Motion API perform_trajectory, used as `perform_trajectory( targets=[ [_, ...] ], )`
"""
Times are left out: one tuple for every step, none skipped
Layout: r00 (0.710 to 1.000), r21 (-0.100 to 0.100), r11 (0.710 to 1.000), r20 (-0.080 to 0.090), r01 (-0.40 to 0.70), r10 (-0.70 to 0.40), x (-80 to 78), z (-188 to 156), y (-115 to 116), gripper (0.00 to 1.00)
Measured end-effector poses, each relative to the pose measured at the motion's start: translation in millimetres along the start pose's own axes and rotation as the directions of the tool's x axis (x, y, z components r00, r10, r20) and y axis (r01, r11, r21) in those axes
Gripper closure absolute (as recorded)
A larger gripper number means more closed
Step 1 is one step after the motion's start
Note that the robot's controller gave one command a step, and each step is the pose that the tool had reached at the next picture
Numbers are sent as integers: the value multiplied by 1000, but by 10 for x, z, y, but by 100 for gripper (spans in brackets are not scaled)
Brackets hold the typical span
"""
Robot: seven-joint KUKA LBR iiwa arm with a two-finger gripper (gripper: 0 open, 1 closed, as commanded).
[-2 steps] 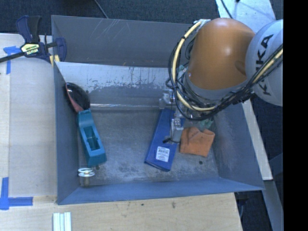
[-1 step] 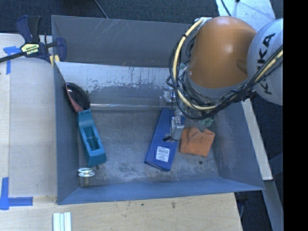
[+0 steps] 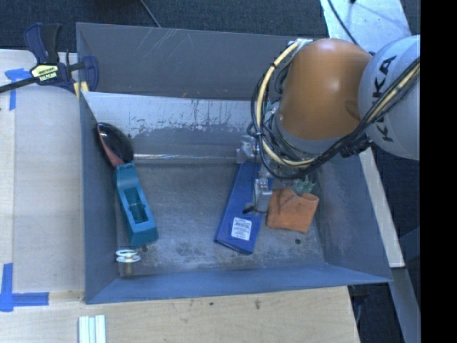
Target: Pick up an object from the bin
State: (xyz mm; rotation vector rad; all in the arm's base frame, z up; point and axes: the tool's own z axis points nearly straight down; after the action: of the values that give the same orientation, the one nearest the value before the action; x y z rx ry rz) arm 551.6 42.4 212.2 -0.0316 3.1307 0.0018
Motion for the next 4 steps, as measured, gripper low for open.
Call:
perform_trajectory(
  targets=[
    [998,2,998,-13,-62,62,60,292,-209,0],
    [994,2,994,-7,-113,113,508,424,-385,0],
    [987,2,987,-3,-158,158,161,872,-980,0],
    [990,4,990,-13,-143,143,-18,919,-1235,0]
  ],
)
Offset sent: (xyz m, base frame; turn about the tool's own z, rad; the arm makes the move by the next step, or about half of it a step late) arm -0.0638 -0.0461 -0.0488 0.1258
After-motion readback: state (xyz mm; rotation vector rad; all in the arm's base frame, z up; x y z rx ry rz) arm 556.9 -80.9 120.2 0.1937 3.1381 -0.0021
